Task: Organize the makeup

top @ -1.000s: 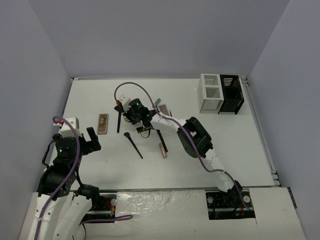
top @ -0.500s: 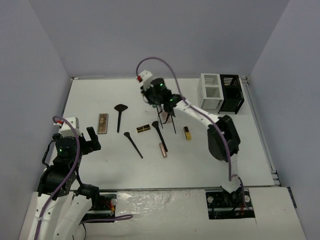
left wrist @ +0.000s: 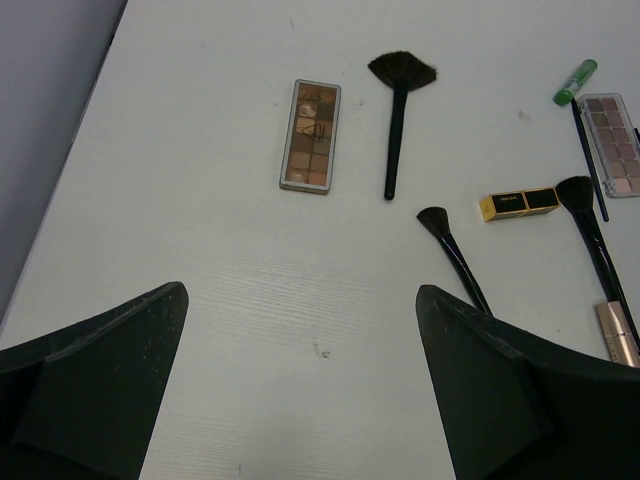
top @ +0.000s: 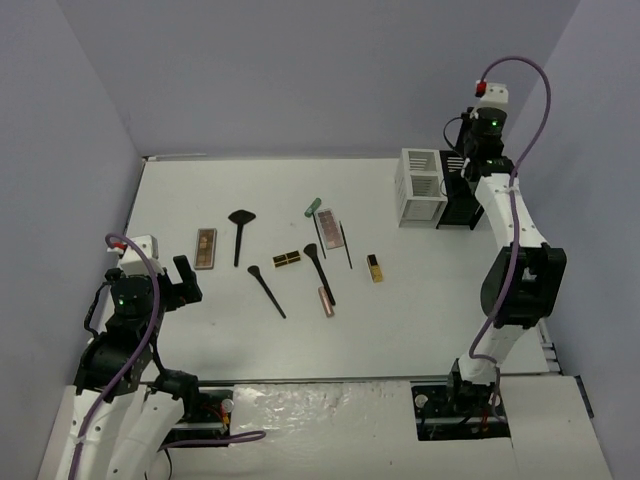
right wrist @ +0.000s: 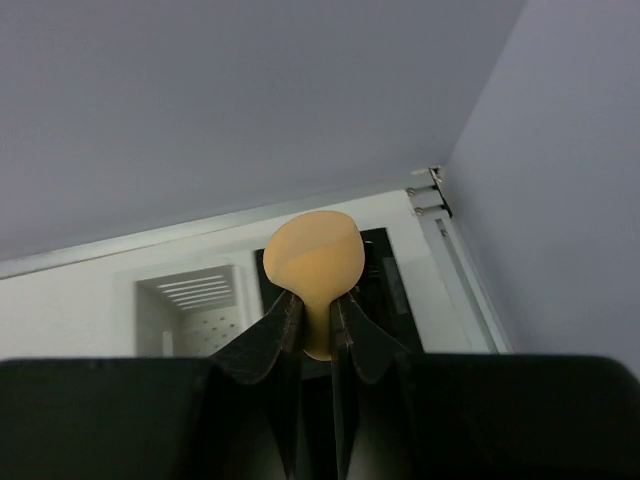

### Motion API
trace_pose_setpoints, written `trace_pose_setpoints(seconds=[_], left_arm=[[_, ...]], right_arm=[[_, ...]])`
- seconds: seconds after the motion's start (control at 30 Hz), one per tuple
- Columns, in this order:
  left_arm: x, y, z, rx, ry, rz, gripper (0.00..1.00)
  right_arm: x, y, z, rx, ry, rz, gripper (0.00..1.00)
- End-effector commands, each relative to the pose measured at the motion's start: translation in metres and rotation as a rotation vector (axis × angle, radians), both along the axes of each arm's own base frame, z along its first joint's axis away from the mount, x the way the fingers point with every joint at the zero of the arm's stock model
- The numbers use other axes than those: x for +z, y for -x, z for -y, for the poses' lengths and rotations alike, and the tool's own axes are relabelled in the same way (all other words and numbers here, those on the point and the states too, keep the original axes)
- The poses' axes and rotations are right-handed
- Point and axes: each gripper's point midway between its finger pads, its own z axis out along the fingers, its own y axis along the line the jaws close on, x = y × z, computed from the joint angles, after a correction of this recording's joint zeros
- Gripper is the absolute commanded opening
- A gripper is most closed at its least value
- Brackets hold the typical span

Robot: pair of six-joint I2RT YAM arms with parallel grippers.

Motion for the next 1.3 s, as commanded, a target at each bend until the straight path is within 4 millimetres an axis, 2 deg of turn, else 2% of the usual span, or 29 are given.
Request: trace_pose_setpoints(seconds=[0.0, 0.07, 0.13, 0.27, 0.4, 0.53, 0.7, 0.8, 0.9, 1.1, 1.27], left_arm=[[0.016, -0.007, 0.001, 0.007, 0.022, 0.058, 0.97], [0.017, -0.008, 0.001, 0.007, 0.023, 0.060, 0.97], [0.017, -0.008, 0.001, 0.005, 0.023, 0.060, 0.97], [0.016, -0.008, 0.002, 0.005, 0.022, 0.057, 0.97], [0.016, -0.009, 0.002, 0.001, 0.022, 0.054, 0.97], [0.015, -0.009, 0.003, 0.000, 0.021, 0.049, 0.97], [0.015, -0.009, 0.003, -0.003, 0.021, 0.049, 0.97], [0.015, -0.009, 0.003, -0.002, 0.022, 0.049, 0.97], [0.015, -0.009, 0.003, -0.002, 0.022, 0.049, 0.97], [0.017, -0.008, 0.003, -0.003, 0.024, 0.057, 0.97], [0.017, -0.007, 0.003, -0.003, 0.025, 0.059, 0.97]], right_arm=[[0.003, -0.020, 0.029, -0.036, -0.098, 0.061, 0.00], [0.003, -0.027, 0.039, -0.036, -0.099, 0.066, 0.00], [-0.008, -0.037, 0.045, -0.035, -0.096, 0.053, 0.00], [-0.033, -0.053, 0.042, 0.005, -0.118, 0.028, 0.00], [-0.047, -0.063, 0.035, 0.052, -0.136, 0.018, 0.00], [-0.067, -0.066, 0.030, 0.070, -0.162, -0.008, 0.00], [-0.086, -0.060, 0.029, 0.069, -0.172, -0.043, 0.05], [-0.089, -0.055, 0.028, 0.066, -0.171, -0.051, 0.09], [-0.082, -0.050, 0.028, 0.063, -0.166, -0.040, 0.17], [-0.068, -0.041, 0.027, 0.060, -0.157, -0.020, 0.22], [-0.055, -0.038, 0.026, 0.068, -0.143, -0.001, 0.45]])
